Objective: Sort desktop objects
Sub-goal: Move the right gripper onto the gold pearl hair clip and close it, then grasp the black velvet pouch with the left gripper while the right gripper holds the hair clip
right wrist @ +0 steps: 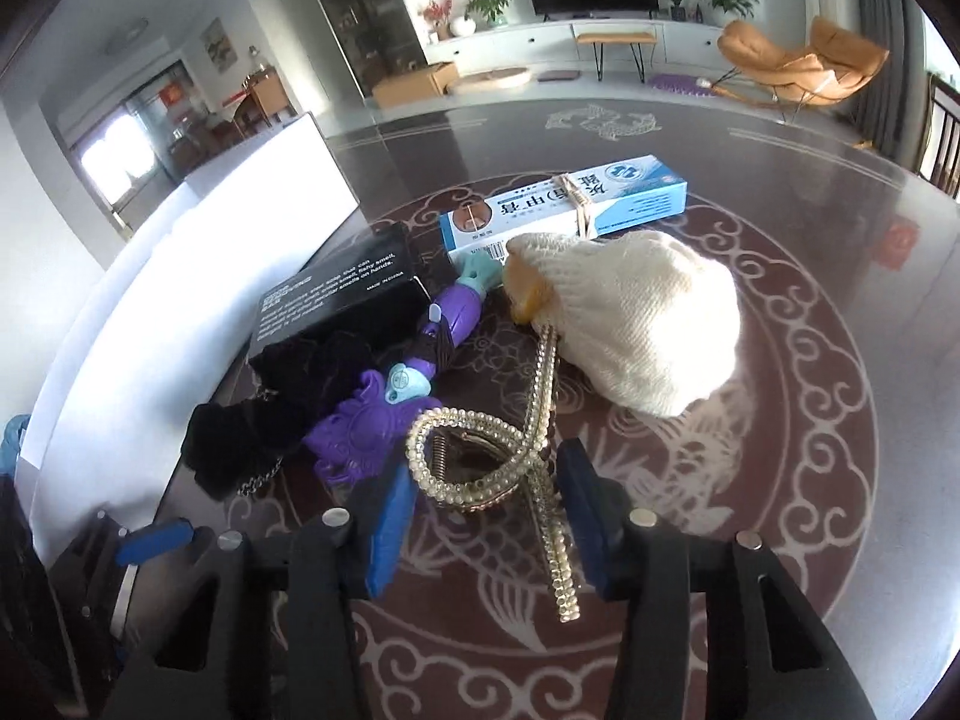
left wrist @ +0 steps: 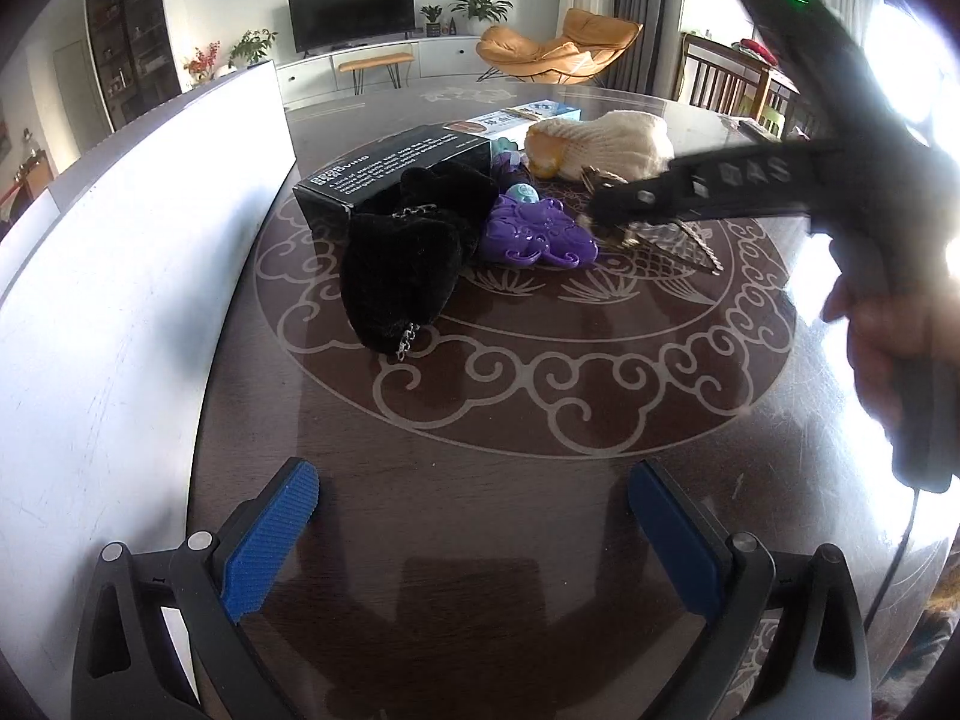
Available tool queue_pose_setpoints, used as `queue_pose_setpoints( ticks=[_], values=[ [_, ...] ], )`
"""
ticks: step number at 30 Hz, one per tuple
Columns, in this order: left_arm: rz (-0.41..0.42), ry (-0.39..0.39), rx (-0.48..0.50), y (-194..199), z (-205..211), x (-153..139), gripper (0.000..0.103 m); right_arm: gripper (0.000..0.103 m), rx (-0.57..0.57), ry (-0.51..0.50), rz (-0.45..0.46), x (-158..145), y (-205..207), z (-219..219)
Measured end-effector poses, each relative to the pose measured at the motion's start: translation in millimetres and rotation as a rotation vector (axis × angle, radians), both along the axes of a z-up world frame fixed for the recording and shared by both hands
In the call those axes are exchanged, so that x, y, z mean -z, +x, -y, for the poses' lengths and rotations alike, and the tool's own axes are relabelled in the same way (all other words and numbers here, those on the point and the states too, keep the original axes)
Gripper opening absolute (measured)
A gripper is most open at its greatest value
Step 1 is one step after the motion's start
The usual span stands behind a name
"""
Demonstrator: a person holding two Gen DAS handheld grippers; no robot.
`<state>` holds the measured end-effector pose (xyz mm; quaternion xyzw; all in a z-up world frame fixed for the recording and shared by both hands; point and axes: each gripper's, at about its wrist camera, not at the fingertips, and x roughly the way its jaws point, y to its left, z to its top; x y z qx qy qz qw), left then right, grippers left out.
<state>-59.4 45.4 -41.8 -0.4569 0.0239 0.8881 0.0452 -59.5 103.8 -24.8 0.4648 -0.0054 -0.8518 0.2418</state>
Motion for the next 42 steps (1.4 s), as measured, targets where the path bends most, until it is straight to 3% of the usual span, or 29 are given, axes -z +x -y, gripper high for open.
queue_pose_setpoints(
  ticks=[9, 11, 12, 13, 18, 22, 25, 31, 32, 33, 34, 35, 39, 42],
  values=[
    [0.0, 0.0, 0.0, 1.2, 0.9, 0.5, 0.103, 0.043, -0.01, 0.182, -0.125, 0.7, 116.7, -39.4],
    [0.0, 0.001, 0.0, 1.5, 0.9, 0.7, 0.103, 0.062, 0.017, 0.19, -0.143, 1.8, 128.7, -50.0],
    [0.0, 0.002, -0.001, 1.4, 1.1, 0.7, 0.103, 0.082, 0.037, 0.193, -0.139, 4.9, 128.3, -55.2],
    [0.0, 0.001, -0.001, 1.2, 1.0, 0.7, 0.103, 0.086, 0.058, 0.183, -0.137, 8.4, 128.6, -59.1],
    [0.001, 0.0, -0.003, 1.3, 0.2, 0.8, 0.103, 0.088, 0.114, 0.139, -0.099, 11.9, 119.6, -67.8],
    [0.048, -0.009, -0.002, -9.5, 0.7, 0.6, 0.103, 0.096, 0.123, 0.192, -0.094, 12.8, 125.9, -67.0],
    [0.025, 0.021, -0.028, -35.1, 7.7, -13.1, 0.103, 0.102, 0.121, 0.23, -0.091, 15.5, 125.8, -63.7],
    [0.06, 0.02, -0.055, -92.4, 8.0, -19.4, 0.103, 0.103, 0.122, 0.225, -0.088, 16.7, 125.5, -66.0],
    [0.056, 0.012, -0.047, -94.0, 7.3, -16.4, 0.095, 0.103, 0.122, 0.224, -0.088, 16.7, 125.5, -66.1],
    [0.052, -0.005, -0.039, -94.0, 6.1, -13.2, 0.08, 0.103, 0.122, 0.224, -0.088, 16.6, 125.5, -66.1],
    [0.059, -0.001, -0.025, -92.4, 4.5, -9.2, 0.046, 0.103, 0.122, 0.224, -0.088, 16.6, 125.5, -66.1],
    [0.052, -0.003, -0.028, -88.0, 3.2, -7.2, 0.034, 0.103, 0.122, 0.224, -0.088, 16.6, 125.5, -66.2],
    [0.017, 0.075, -0.023, -50.9, 5.2, -7.2, 0.031, 0.103, 0.122, 0.224, -0.089, 16.6, 125.4, -66.1],
    [0.016, 0.082, 0.011, -4.5, 4.3, -6.9, 0.031, 0.103, 0.122, 0.224, -0.089, 16.7, 125.3, -66.1]
  ],
)
